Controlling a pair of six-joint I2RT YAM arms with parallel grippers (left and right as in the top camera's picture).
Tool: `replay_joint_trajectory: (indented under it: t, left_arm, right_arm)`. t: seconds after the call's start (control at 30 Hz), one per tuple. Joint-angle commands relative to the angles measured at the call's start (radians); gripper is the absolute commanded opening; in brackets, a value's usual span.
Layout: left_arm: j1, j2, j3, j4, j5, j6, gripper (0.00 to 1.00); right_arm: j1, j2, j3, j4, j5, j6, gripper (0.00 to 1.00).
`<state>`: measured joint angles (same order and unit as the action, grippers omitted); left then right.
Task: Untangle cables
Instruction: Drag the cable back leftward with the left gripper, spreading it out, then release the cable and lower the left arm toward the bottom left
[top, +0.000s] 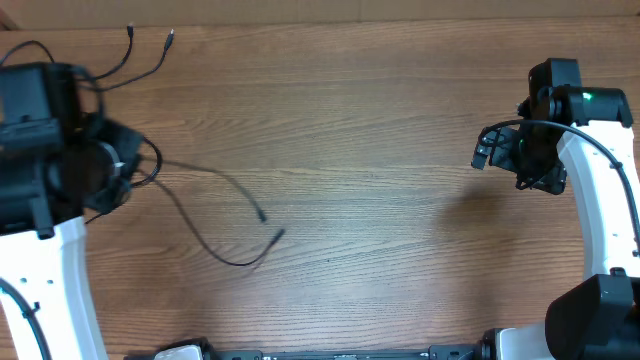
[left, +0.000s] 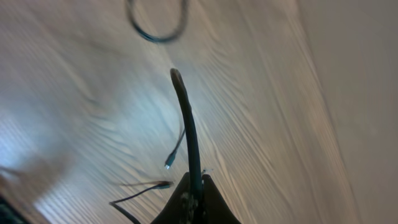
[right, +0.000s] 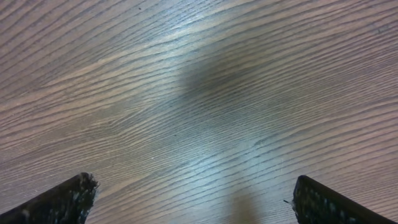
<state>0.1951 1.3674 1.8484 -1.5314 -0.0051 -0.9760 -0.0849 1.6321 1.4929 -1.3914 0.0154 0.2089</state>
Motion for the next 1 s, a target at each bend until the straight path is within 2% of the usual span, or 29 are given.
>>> replay_joint_trajectory:
  t: [0.0, 0.17, 0.3, 0.5, 0.57, 0.6, 0.67, 0.9, 0.97]
  left_arm:
    - [0.084, 0.017, -0.001, -0.033, -0.097, 0.072, 0.04]
    - [0.141, 0.019, -0.053, -0.043, -0.216, 0.071, 0.05]
    - [0.188, 0.020, -0.139, 0.018, -0.350, 0.040, 0.05]
    - [0.220, 0.020, -0.296, 0.185, -0.483, -0.017, 0.04]
    - [0.232, 0.023, -0.393, 0.324, -0.559, -0.016, 0.12]
    - [0.238, 0.025, -0.414, 0.356, -0.575, -0.015, 0.11]
    - [0.257, 0.033, -0.445, 0.413, -0.599, 0.017, 0.05]
    - [0.369, 0.114, -0.476, 0.554, -0.685, 0.237, 0.04]
    - [0.400, 0.145, -0.476, 0.556, -0.666, 0.251, 0.06]
  right_arm:
    - [-0.003, 0.001, -0.002, 0.002, 0.010, -0.001, 1.00]
    - [-0.003, 0.001, -0.002, 0.002, 0.009, -0.001, 1.00]
    - [-0.003, 0.001, -0.002, 0.002, 0.010, -0.001, 1.00]
    - [-0.003, 0.001, -0.002, 0.002, 0.010, -0.001, 1.00]
    - [-0.003, 0.001, -0.002, 0.002, 0.010, -0.001, 1.00]
    - [-0.003, 0.001, -0.002, 0.002, 0.010, -0.001, 1.00]
    - [-0.003, 0.001, -0.002, 0.002, 0.010, -0.001, 1.00]
    - [-0.003, 0.001, -0.002, 0.002, 0.010, -0.001, 1.00]
    - [-0.003, 0.001, -0.002, 0.002, 0.010, -0.001, 1.00]
